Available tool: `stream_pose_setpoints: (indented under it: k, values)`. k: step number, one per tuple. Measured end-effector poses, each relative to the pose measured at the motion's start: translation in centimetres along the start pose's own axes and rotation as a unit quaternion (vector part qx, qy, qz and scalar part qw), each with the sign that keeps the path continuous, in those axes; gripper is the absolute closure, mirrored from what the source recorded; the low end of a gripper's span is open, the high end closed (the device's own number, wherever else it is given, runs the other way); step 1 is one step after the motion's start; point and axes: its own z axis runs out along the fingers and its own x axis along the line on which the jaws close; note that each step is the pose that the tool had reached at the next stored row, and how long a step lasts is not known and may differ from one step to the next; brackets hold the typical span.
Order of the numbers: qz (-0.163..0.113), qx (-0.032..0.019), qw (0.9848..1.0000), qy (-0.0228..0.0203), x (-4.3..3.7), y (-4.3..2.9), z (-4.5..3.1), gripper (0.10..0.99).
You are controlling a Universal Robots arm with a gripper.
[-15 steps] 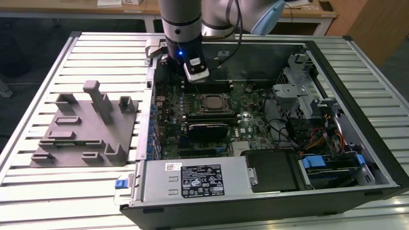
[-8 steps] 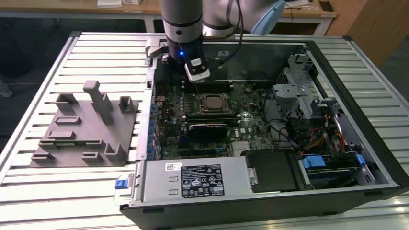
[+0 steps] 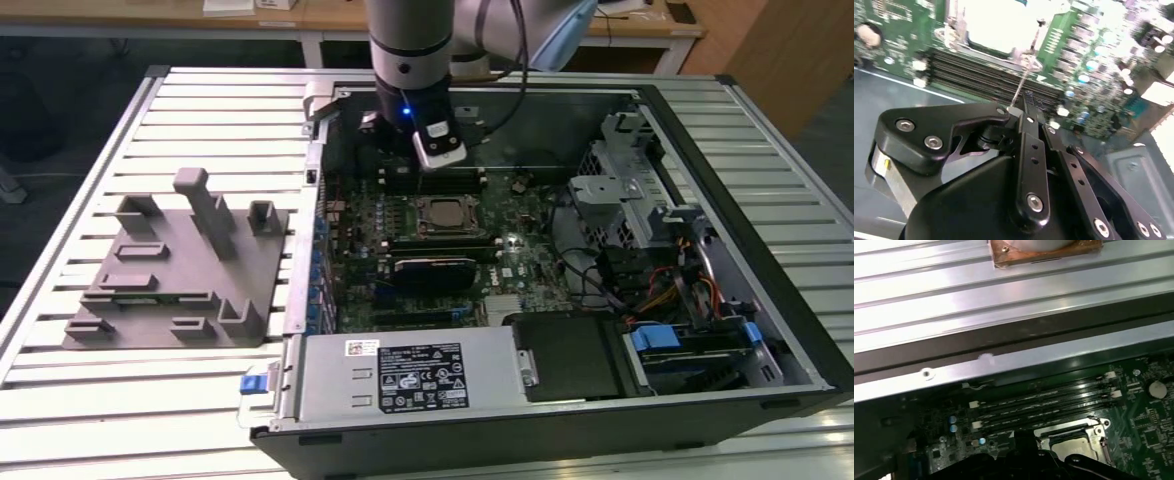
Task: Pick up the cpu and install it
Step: 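Install the first cpu locking lever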
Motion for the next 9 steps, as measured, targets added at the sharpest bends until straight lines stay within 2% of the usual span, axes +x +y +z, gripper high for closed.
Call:
stream_pose_setpoints:
  k: [5,9]
  values:
    - [0.0,0.0011,1.0,-0.0002,-2.19,0.47,0.14,0.98]
    - [0.0,0.0047,1.0,-0.0011,-3.62,0.78,0.23,0.98]
